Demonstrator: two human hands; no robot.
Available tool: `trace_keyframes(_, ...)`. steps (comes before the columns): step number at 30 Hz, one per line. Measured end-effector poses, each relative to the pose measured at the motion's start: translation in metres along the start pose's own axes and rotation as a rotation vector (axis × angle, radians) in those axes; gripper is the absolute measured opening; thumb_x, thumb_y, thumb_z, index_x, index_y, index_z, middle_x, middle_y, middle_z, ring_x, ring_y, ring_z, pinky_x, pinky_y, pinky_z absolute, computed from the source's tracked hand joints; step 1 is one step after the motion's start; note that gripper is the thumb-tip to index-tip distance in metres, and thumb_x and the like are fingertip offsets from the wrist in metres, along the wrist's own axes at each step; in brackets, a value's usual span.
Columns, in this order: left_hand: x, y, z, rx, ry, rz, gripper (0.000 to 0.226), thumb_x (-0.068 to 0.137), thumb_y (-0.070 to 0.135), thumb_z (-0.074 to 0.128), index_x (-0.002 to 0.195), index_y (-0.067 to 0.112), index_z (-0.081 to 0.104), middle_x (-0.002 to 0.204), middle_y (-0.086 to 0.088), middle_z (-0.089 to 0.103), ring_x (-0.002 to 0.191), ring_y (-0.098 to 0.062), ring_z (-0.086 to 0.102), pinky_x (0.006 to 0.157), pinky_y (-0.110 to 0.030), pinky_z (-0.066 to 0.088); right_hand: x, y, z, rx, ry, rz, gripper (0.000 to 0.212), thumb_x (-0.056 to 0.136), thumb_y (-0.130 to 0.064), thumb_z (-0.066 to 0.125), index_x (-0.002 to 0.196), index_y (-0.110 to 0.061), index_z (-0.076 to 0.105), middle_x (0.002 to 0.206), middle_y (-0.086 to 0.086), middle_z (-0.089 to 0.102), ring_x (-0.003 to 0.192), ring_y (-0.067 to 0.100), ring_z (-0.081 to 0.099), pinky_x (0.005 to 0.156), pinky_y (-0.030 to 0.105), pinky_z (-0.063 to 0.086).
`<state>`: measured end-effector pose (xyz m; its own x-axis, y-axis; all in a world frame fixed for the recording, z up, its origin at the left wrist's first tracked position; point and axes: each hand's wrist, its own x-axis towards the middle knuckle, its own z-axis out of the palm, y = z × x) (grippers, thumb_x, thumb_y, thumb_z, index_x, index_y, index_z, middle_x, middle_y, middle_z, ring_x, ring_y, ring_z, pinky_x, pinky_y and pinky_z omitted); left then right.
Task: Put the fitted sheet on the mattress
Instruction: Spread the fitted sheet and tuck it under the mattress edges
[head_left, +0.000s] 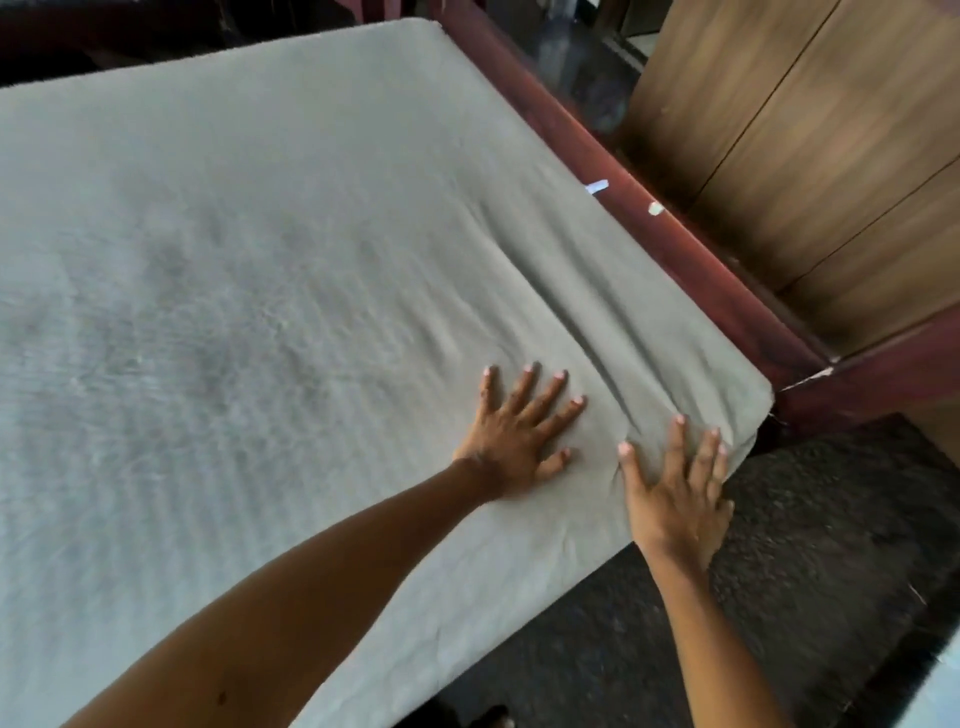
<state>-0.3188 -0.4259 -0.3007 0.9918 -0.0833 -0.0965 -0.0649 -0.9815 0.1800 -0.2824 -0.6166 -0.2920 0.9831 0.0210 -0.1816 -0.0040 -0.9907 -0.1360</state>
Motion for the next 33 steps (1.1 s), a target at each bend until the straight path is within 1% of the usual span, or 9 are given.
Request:
trace_keyframes(4, 0.014, 0.022, -0.005, 0.042, -0.006, 0.286, 0.064, 0.090, 0.053, 0.008, 0.150, 0.030, 0.010, 0.159, -0.002, 0.004, 0.145, -0.032, 0.000, 0.111, -0.059, -0.009, 0.003, 0.014, -0.014, 0.054, 0.058, 0.052, 0.085, 0.085, -0.073, 0.003, 0.152, -0.021, 0.016, 0.160, 0.000, 0.004, 0.146, 0.030, 0.009, 0.112, 0.061, 0.008)
trace_keyframes(8, 0.054, 0.034, -0.024, -0.076, 0.099, 0.111, 0.067, 0.088, 0.045, 0.009, 0.149, 0.022, 0.024, 0.158, -0.005, 0.014, 0.145, -0.029, 0.012, 0.115, -0.052, 0.002, 0.051, -0.008, -0.027, 0.075, 0.211, -0.173, 0.070, 0.091, -0.050, 0.014, 0.145, -0.012, 0.037, 0.155, 0.009, 0.025, 0.143, 0.031, 0.022, 0.112, 0.054, 0.017)
trace_keyframes(11, 0.086, 0.040, -0.024, -0.119, 0.101, -0.040, 0.074, 0.081, 0.044, -0.001, 0.150, 0.024, 0.019, 0.158, -0.002, 0.011, 0.146, -0.027, 0.008, 0.115, -0.052, 0.001, 0.092, -0.023, -0.029, -0.054, 0.163, -0.411, 0.059, 0.095, -0.043, 0.017, 0.148, -0.019, 0.027, 0.158, 0.004, 0.016, 0.146, 0.025, 0.010, 0.115, 0.050, 0.004)
trace_keyframes(14, 0.106, 0.047, -0.011, -0.073, 0.049, -0.102, 0.076, 0.079, 0.047, -0.010, 0.150, 0.030, 0.007, 0.159, 0.003, 0.003, 0.146, -0.026, -0.004, 0.114, -0.054, -0.007, 0.120, -0.012, -0.020, -0.148, 0.102, -0.480, 0.062, 0.093, -0.047, 0.010, 0.151, -0.024, 0.016, 0.160, -0.004, 0.005, 0.147, 0.017, 0.000, 0.117, 0.046, -0.003)
trace_keyframes(19, 0.119, 0.062, -0.004, 0.052, 0.011, -0.004, 0.070, 0.082, 0.050, -0.007, 0.150, 0.032, -0.002, 0.159, 0.005, -0.007, 0.145, -0.030, -0.010, 0.111, -0.061, -0.007, 0.121, 0.015, -0.010, -0.027, 0.181, -0.360, 0.077, 0.085, -0.054, 0.015, 0.149, -0.012, 0.023, 0.158, 0.002, 0.016, 0.146, 0.019, 0.009, 0.118, 0.042, 0.003)
trace_keyframes(23, 0.130, 0.089, -0.009, 0.076, -0.053, 0.128, 0.064, 0.093, 0.052, 0.016, 0.150, 0.031, -0.002, 0.158, 0.006, -0.008, 0.143, -0.033, -0.014, 0.110, -0.062, -0.011, 0.109, 0.049, -0.010, 0.066, 0.138, -0.160, 0.088, 0.082, -0.066, 0.012, 0.151, -0.011, 0.011, 0.160, 0.001, 0.004, 0.147, 0.021, 0.006, 0.116, 0.049, 0.016)
trace_keyframes(27, 0.131, 0.119, -0.016, 0.069, -0.074, 0.295, 0.057, 0.096, 0.044, 0.027, 0.149, 0.023, 0.021, 0.159, 0.002, 0.009, 0.146, -0.026, 0.002, 0.114, -0.057, -0.004, 0.090, 0.071, -0.014, 0.237, 0.086, -0.024, 0.079, 0.084, -0.053, 0.025, 0.151, -0.012, 0.016, 0.156, 0.015, 0.020, 0.141, 0.033, 0.026, 0.110, 0.052, 0.022)
trace_keyframes(30, 0.127, 0.111, -0.026, 0.040, 0.150, 0.093, 0.056, 0.089, 0.042, 0.025, 0.129, 0.021, 0.058, 0.139, -0.001, 0.051, 0.131, -0.022, 0.045, 0.108, -0.048, 0.031, 0.088, 0.055, -0.030, 0.220, 0.317, -0.136, 0.065, 0.086, -0.040, 0.039, 0.137, -0.001, 0.043, 0.142, 0.025, 0.040, 0.128, 0.041, 0.042, 0.100, 0.051, 0.038)
trace_keyframes(33, 0.121, 0.085, -0.031, -0.007, 0.236, -0.179, 0.059, 0.083, 0.042, 0.027, 0.125, 0.017, 0.061, 0.137, -0.006, 0.053, 0.130, -0.027, 0.046, 0.107, -0.052, 0.029, 0.097, 0.007, -0.040, 0.118, 0.392, -0.388, 0.053, 0.088, -0.031, 0.037, 0.131, -0.006, 0.053, 0.141, 0.019, 0.046, 0.129, 0.037, 0.045, 0.103, 0.052, 0.035)
